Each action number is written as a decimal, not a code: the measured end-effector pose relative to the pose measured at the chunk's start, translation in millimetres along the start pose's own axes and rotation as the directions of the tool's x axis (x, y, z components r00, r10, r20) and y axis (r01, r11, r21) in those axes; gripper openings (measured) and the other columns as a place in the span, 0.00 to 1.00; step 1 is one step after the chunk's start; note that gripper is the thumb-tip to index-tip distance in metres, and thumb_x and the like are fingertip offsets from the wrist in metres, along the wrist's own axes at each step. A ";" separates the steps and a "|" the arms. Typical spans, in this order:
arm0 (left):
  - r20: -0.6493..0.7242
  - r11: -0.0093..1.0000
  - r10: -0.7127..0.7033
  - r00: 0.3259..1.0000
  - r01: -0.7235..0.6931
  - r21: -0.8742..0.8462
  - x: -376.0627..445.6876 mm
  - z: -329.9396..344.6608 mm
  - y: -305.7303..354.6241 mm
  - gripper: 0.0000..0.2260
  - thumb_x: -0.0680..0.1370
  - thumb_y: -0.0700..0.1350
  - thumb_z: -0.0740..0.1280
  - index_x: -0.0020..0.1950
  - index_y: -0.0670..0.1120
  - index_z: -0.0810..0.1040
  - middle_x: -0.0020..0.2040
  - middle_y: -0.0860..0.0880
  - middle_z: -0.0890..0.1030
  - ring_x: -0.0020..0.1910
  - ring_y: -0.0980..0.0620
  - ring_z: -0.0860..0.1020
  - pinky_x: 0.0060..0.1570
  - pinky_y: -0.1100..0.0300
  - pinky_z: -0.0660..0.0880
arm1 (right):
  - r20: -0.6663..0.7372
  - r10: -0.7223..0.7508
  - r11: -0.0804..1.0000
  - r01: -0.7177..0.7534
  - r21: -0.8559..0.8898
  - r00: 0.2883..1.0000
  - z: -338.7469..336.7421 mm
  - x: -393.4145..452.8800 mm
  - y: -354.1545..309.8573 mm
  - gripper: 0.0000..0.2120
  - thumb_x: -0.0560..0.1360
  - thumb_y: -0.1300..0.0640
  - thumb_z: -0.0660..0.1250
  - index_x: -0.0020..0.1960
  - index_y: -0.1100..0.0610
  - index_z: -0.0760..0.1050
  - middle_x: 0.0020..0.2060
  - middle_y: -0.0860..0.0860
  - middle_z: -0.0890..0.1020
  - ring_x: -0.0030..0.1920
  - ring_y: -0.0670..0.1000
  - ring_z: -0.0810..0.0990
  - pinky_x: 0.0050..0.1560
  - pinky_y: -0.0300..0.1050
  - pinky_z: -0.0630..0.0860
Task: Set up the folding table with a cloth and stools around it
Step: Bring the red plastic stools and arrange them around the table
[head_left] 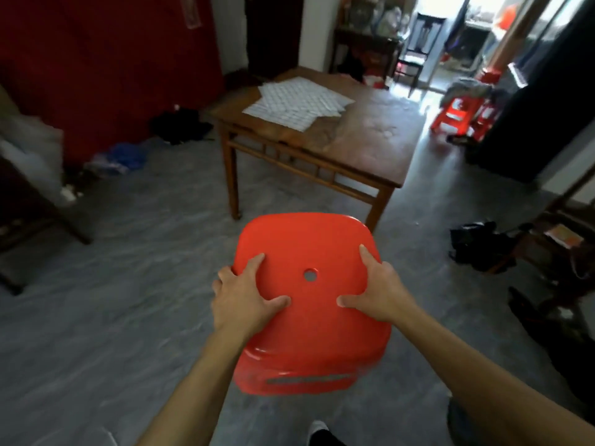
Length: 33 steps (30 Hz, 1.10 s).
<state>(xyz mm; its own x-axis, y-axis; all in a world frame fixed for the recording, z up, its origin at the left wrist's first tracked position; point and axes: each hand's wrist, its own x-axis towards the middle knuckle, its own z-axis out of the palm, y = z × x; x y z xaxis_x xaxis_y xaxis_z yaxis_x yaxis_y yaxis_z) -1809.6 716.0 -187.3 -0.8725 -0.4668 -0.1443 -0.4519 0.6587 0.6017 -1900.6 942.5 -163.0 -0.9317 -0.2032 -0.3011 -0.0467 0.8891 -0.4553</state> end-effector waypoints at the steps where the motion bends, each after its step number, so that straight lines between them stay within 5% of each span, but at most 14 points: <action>1: -0.029 1.000 -0.029 0.999 0.029 -0.001 4.5 -12.5 -10.8 0.44 0.61 0.65 0.76 0.74 0.65 0.60 0.68 0.40 0.63 0.68 0.37 0.64 0.66 0.43 0.68 | 0.018 -0.043 0.999 0.044 -0.006 0.999 4.1 10.6 -18.1 0.63 0.56 0.37 0.78 0.79 0.44 0.43 0.67 0.61 0.67 0.67 0.62 0.68 0.67 0.57 0.70; 12: -0.326 0.943 -0.325 0.888 0.329 -0.046 66.8 -132.5 -104.4 0.43 0.62 0.66 0.75 0.74 0.65 0.60 0.68 0.40 0.63 0.68 0.38 0.63 0.66 0.43 0.68 | 0.191 -0.427 0.903 0.426 0.049 0.884 53.0 125.9 -218.4 0.60 0.56 0.40 0.80 0.78 0.44 0.49 0.69 0.59 0.67 0.69 0.60 0.67 0.70 0.55 0.67; 22: -0.479 0.819 -0.556 0.679 0.546 -0.176 99.6 -221.6 -169.5 0.44 0.60 0.65 0.76 0.72 0.65 0.61 0.66 0.43 0.65 0.66 0.39 0.66 0.65 0.44 0.69 | 0.364 -0.659 0.727 0.682 0.084 0.658 99.8 186.0 -389.2 0.60 0.56 0.38 0.79 0.79 0.43 0.48 0.69 0.58 0.67 0.71 0.59 0.65 0.73 0.55 0.63; 33: -0.582 0.680 -0.713 0.392 0.591 -0.435 72.4 -302.9 -308.2 0.43 0.55 0.71 0.70 0.69 0.64 0.68 0.64 0.43 0.71 0.65 0.41 0.68 0.64 0.46 0.70 | 0.560 -0.756 0.426 0.904 0.027 0.339 191.1 142.9 -602.3 0.56 0.62 0.40 0.78 0.79 0.45 0.48 0.70 0.60 0.66 0.71 0.58 0.66 0.70 0.49 0.64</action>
<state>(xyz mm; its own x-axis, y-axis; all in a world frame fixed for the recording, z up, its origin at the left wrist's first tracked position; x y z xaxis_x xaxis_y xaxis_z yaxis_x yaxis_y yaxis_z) -1677.3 300.5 -145.3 0.0886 -0.9957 -0.0280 -0.7417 -0.0847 0.6654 -1936.7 299.6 -91.9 -0.0787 -0.9706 -0.2275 -0.8528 0.1837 -0.4888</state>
